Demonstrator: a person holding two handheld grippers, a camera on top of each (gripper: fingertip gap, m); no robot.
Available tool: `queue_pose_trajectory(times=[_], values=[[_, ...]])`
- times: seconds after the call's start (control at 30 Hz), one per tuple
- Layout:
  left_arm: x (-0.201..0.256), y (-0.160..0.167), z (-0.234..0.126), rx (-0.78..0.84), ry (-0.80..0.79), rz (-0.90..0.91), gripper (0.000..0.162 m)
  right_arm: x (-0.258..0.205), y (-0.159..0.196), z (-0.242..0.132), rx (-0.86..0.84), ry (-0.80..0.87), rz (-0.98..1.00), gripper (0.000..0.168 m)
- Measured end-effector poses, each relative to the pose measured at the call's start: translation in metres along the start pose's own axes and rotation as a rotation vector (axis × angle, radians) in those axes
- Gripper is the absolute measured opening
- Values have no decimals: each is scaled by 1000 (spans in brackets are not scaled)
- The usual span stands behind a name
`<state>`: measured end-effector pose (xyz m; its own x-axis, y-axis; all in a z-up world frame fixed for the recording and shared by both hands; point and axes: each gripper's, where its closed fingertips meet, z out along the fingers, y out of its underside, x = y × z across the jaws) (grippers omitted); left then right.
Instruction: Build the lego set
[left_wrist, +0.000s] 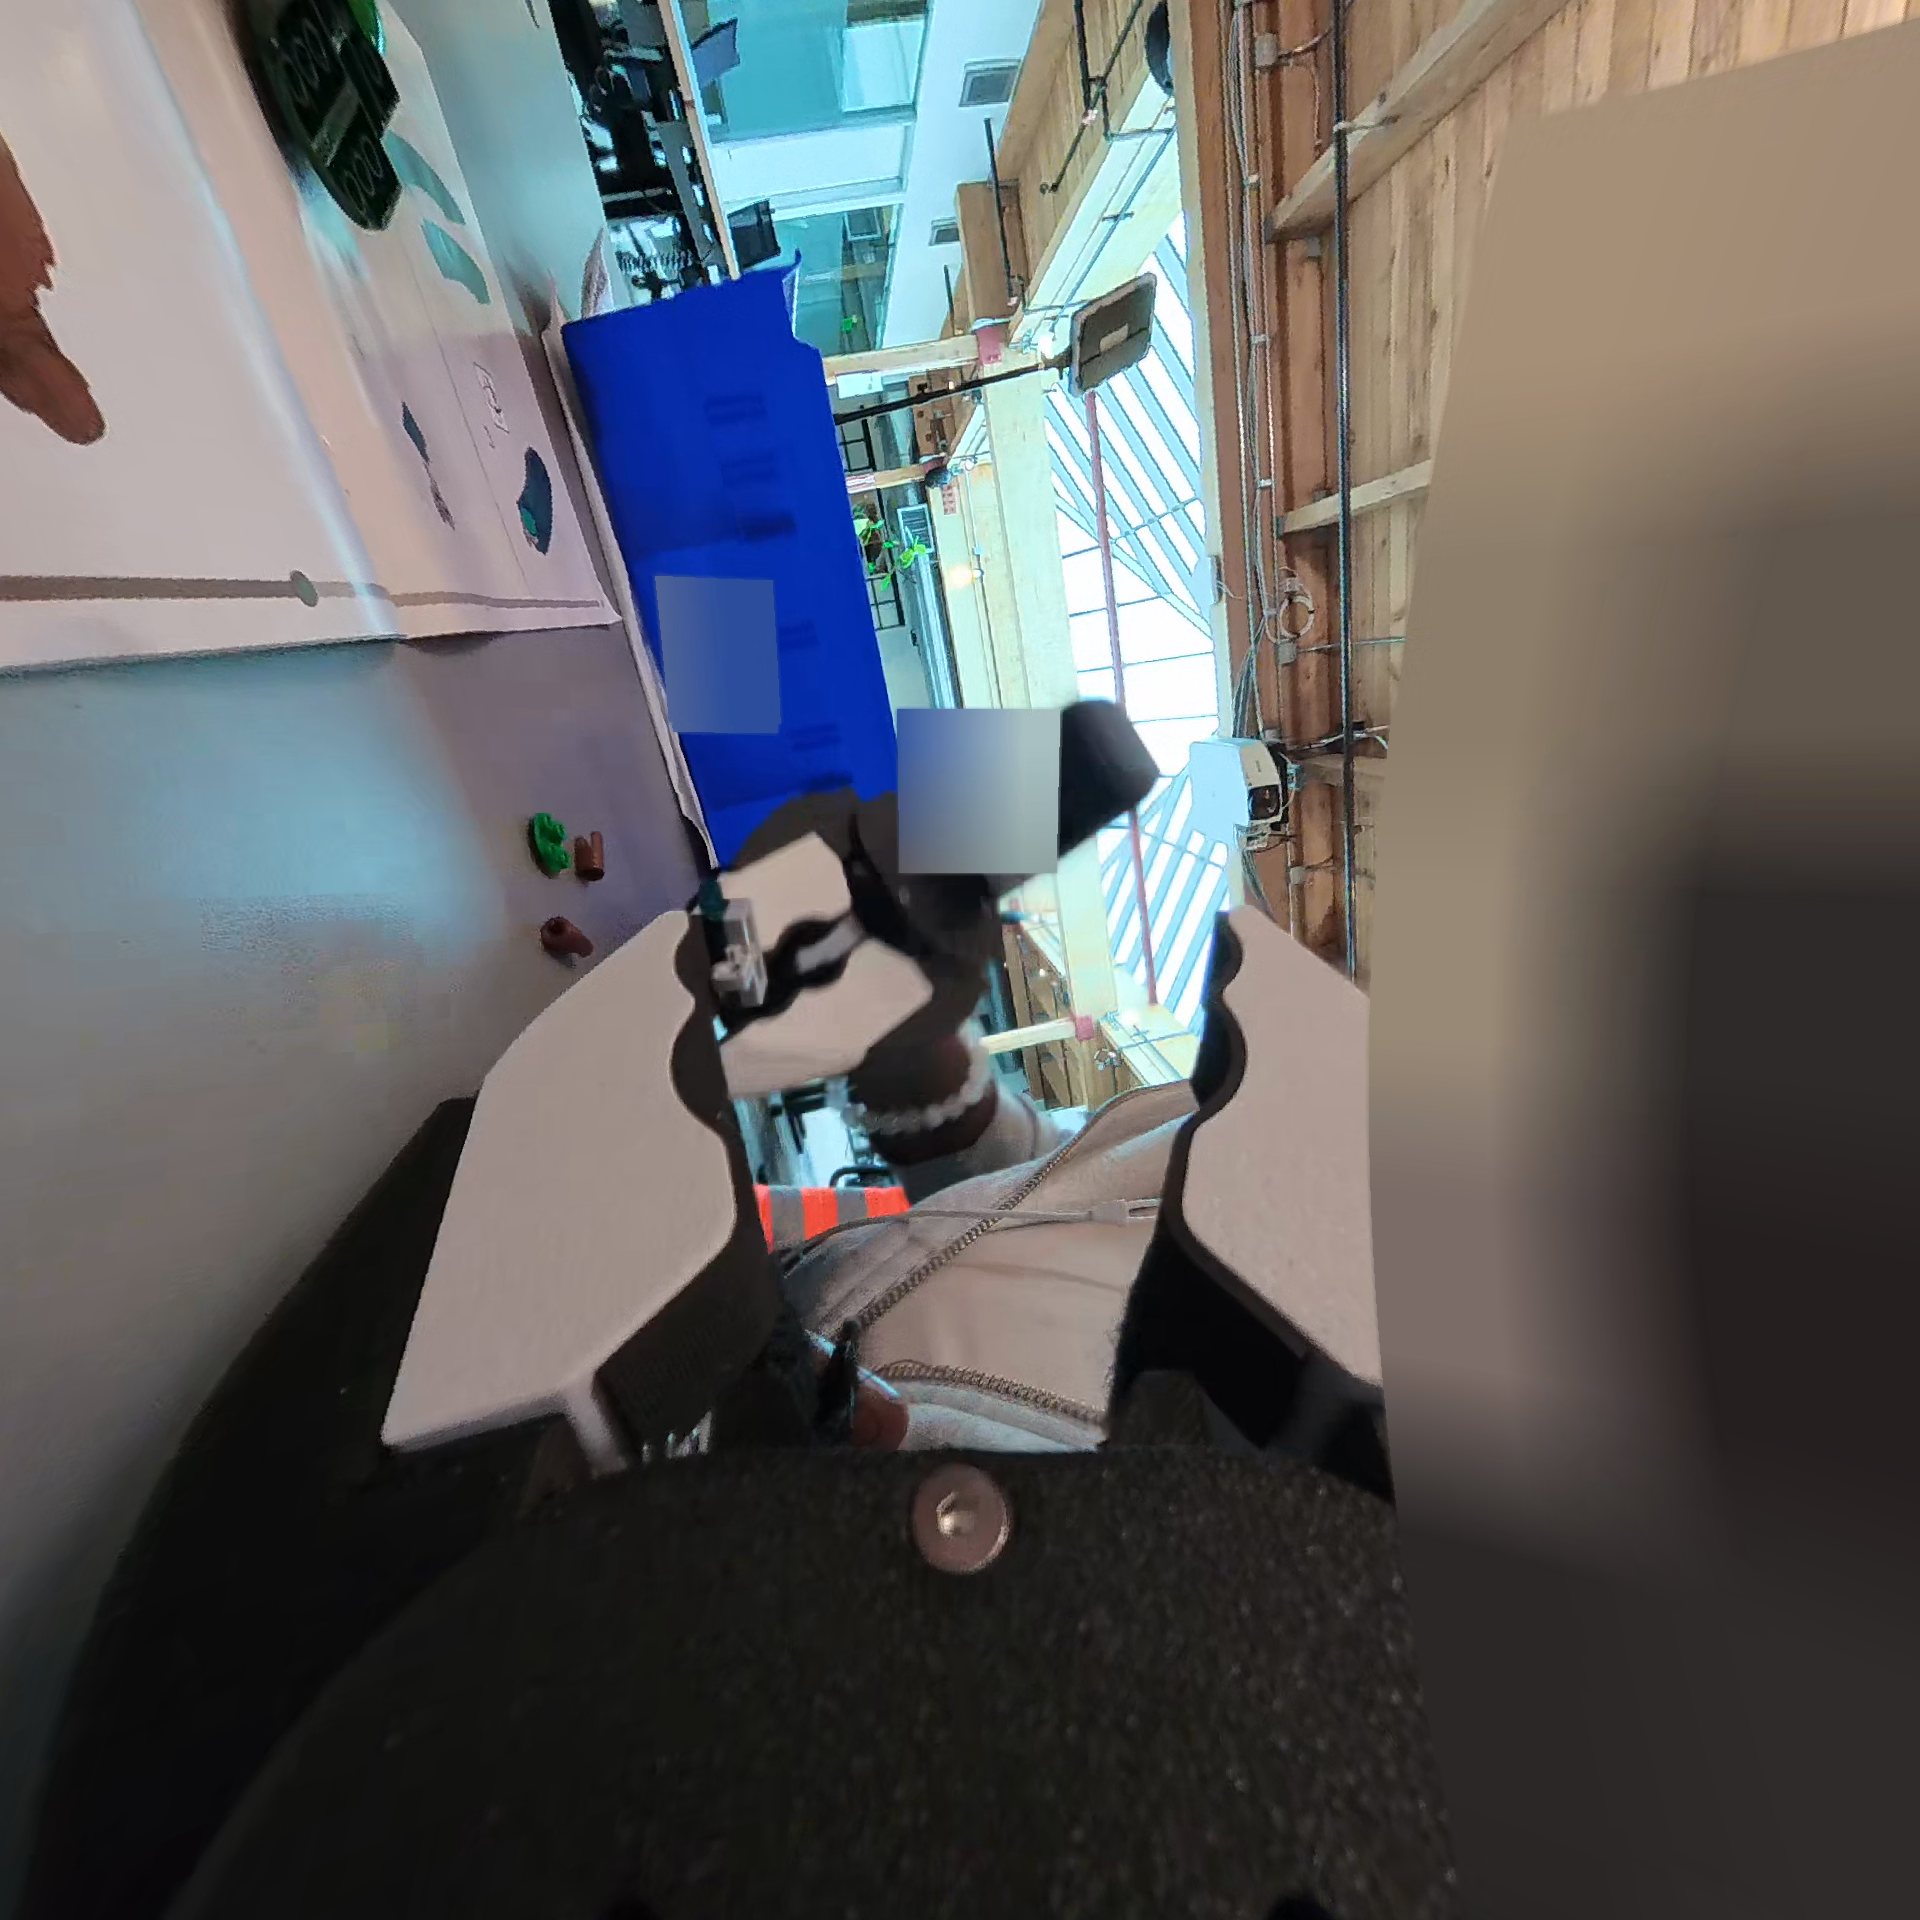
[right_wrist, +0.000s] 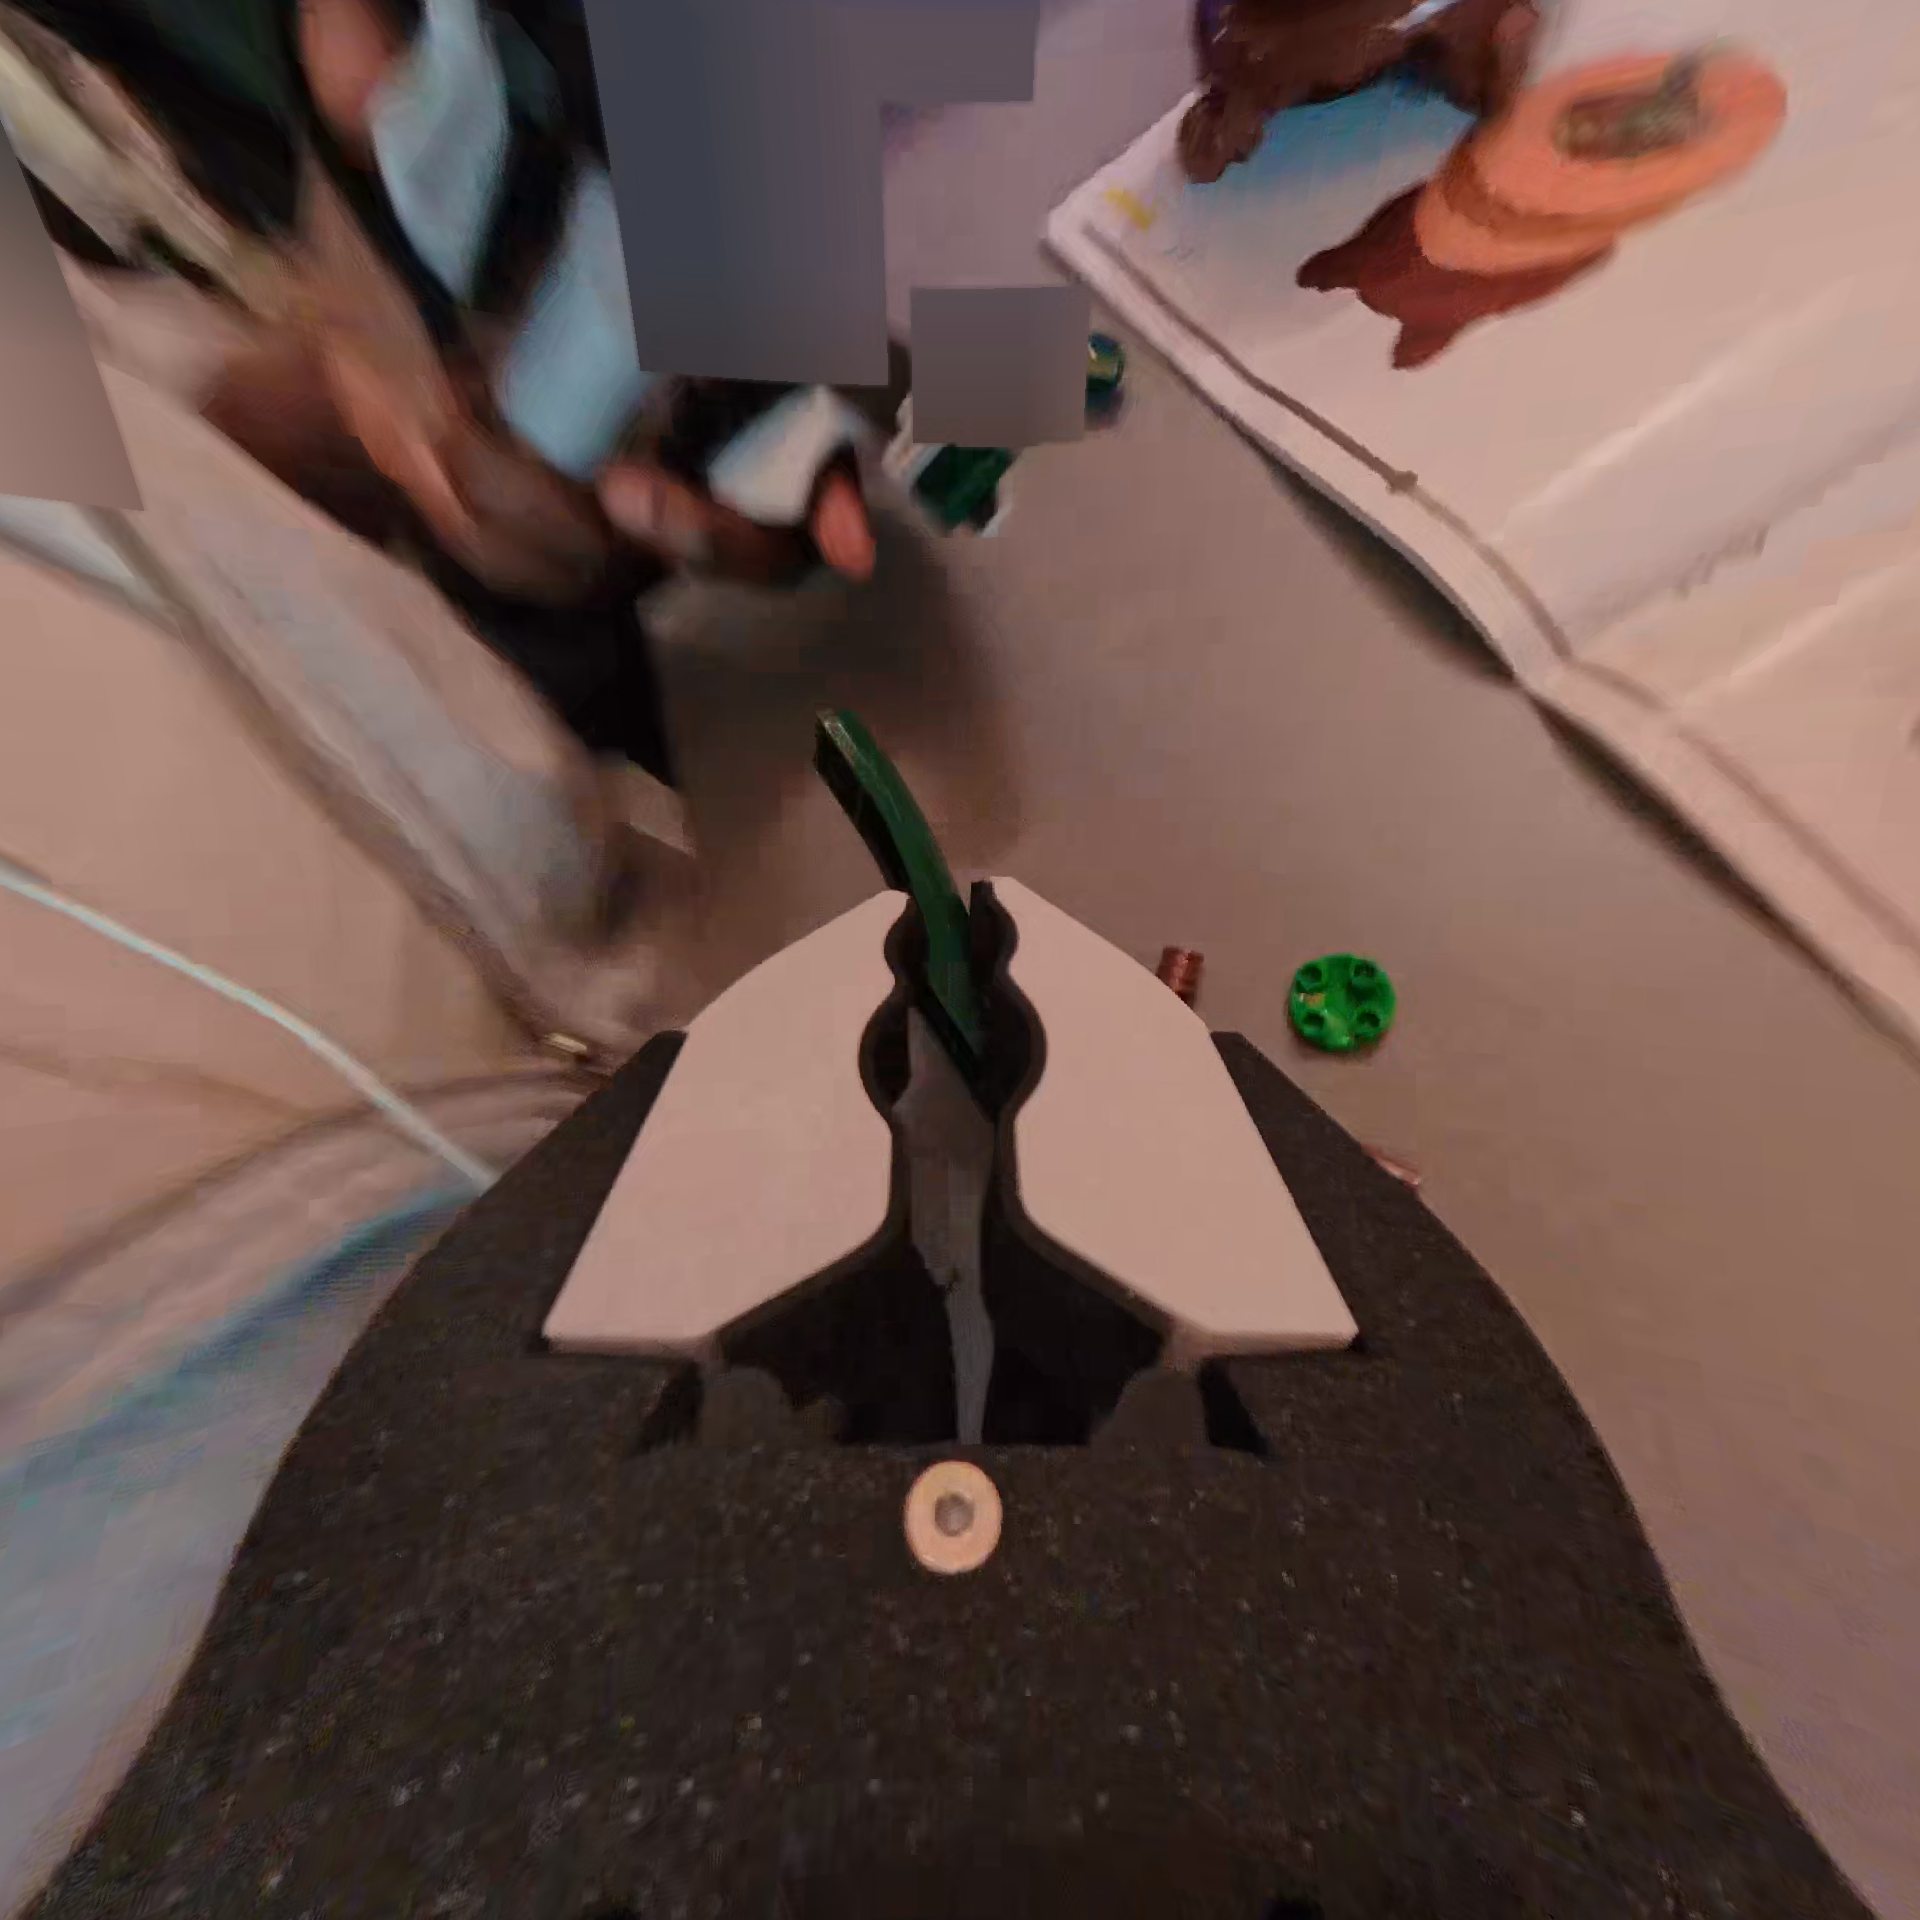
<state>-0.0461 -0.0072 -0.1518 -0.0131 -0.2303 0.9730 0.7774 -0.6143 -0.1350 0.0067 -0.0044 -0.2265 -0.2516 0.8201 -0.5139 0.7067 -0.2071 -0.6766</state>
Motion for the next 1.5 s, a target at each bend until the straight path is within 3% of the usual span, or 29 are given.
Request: queue_pose_trajectory(times=[0.1, 0.17, 0.27, 0.57, 0.77, 1.5], values=[[1, 6, 1, -37, 12, 7, 85, -9, -27, -30, 113, -288, 376, 8], [2, 10, 2, -59, 20, 13, 81, -3, -30, -37, 82, -308, 461, 7], [1, 16, 4, -89, 22, 23, 80, -9, -24, -35, -55, -319, 440, 7], [-6, 25, 7, -133, -4, 38, 73, 4, -29, -32, -253, -283, 390, 8], [-22, 24, 12, -106, -99, 88, 66, 12, -30, -23, -393, -238, 321, 7], [-32, 26, 16, -83, -177, 136, 58, 20, -25, -18, -502, -186, 264, 7]])
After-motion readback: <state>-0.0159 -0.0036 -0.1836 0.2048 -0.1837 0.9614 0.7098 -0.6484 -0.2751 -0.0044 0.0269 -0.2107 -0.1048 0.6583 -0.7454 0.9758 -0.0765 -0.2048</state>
